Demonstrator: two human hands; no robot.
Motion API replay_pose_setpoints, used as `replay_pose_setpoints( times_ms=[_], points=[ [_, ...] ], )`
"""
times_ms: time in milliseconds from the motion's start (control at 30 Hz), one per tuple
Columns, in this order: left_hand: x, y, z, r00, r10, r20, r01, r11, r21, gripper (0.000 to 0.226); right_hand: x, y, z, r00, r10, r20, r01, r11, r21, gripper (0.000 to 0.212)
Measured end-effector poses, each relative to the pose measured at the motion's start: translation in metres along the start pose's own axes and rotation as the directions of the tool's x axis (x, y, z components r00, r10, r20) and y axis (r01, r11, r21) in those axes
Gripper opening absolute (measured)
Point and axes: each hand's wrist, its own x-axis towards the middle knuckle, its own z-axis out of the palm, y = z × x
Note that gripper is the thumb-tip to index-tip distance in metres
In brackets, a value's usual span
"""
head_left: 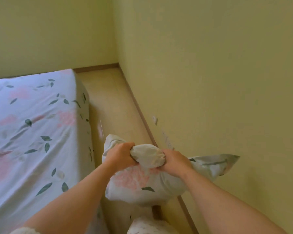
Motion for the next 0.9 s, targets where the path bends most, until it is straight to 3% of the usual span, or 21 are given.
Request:
replay_pose_setpoints(
  times_ms=[200, 367, 533, 900],
  points=[
    [0.12, -0.006, -0.048, 0.996, -0.088, -0.015, 0.088, 0.996, -0.007, 0.028, 0.131, -0.015, -0.059, 0.996, -0.069, 0.049, 0.068, 0.997, 0.032, 0.044],
    [0.176, -0.031, -0.086, 0.967, -0.238, -0.088, 0.232, 0.97, -0.07, 0.025, 0.22, -0.056, -0.089, 0.986, -0.128, 0.11, 0.133, 0.99, -0.041, 0.039],
    [0.222, -0.088, -0.119, 0.916, -0.365, -0.167, 0.333, 0.923, -0.193, 0.034, 0.302, -0.118, -0.096, 0.962, -0.21, 0.172, 0.231, 0.966, -0.114, 0.032],
    [0.385, -0.244, -0.259, 0.894, -0.419, -0.158, 0.367, 0.888, -0.277, 0.035, 0.515, -0.295, -0.123, 0.937, -0.206, 0.28, 0.265, 0.945, -0.191, 0.029]
  ],
)
